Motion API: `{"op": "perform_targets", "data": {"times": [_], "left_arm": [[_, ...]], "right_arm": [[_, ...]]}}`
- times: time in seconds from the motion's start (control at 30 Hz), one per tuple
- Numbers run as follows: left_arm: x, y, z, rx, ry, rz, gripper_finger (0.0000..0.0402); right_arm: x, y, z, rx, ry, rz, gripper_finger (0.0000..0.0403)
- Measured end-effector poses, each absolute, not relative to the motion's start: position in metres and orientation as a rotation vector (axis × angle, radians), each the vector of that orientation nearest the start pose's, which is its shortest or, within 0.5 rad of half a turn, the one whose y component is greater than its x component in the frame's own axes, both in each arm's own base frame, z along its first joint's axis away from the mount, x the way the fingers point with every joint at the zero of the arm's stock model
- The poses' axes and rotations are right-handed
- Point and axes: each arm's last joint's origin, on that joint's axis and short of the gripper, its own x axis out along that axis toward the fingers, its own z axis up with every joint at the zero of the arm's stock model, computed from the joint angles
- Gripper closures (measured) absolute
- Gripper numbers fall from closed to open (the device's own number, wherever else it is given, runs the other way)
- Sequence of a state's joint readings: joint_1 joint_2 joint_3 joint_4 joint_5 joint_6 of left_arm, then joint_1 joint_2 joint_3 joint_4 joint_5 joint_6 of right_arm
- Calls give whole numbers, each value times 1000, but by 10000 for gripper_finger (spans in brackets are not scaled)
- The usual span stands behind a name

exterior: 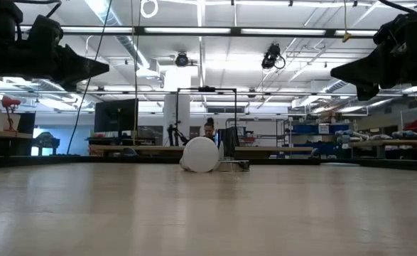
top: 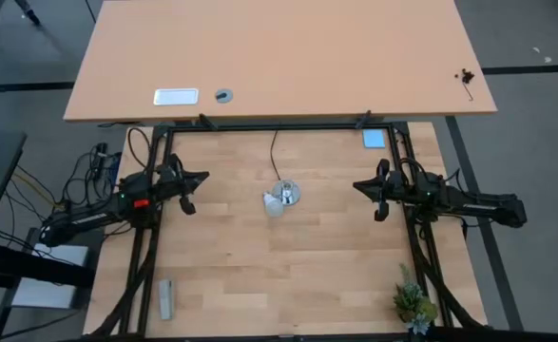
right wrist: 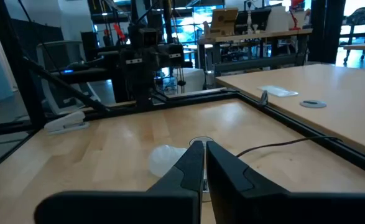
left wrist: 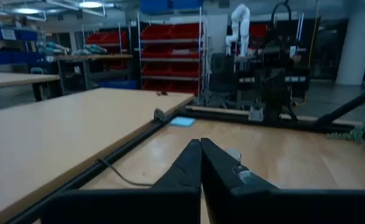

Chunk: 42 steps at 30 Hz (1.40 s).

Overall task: Screw lightbulb
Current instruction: Insert the lightbulb into the lamp socket

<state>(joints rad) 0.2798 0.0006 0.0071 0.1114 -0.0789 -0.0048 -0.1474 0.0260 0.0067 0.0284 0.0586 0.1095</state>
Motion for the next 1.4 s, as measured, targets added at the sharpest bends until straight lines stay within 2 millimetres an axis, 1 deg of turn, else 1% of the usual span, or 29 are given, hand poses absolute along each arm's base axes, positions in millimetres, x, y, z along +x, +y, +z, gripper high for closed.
{"op": "perform_targets", "data": {"times": [0.23, 0.7, 0.83, 1.07, 1.3, 1.4], "left_arm": [[91, 29, 183, 14, -182, 357, 396], [91, 28, 184, 15, -199, 357, 396], [91, 29, 184, 15, -199, 357, 396], [91, 29, 184, 15, -198, 357, 396], [91, 29, 184, 15, -198, 357, 396], [91, 29, 184, 15, -197, 357, 396]], "right_arm": [[98, -16, 166, 109, -20, -205, 376], [98, -16, 167, 114, -23, -207, 376], [96, -20, 173, 111, -94, -307, 376], [95, -20, 182, 102, -184, -310, 376], [88, -20, 205, 103, -444, -317, 376], [85, -19, 212, 103, -516, -311, 376]]}}
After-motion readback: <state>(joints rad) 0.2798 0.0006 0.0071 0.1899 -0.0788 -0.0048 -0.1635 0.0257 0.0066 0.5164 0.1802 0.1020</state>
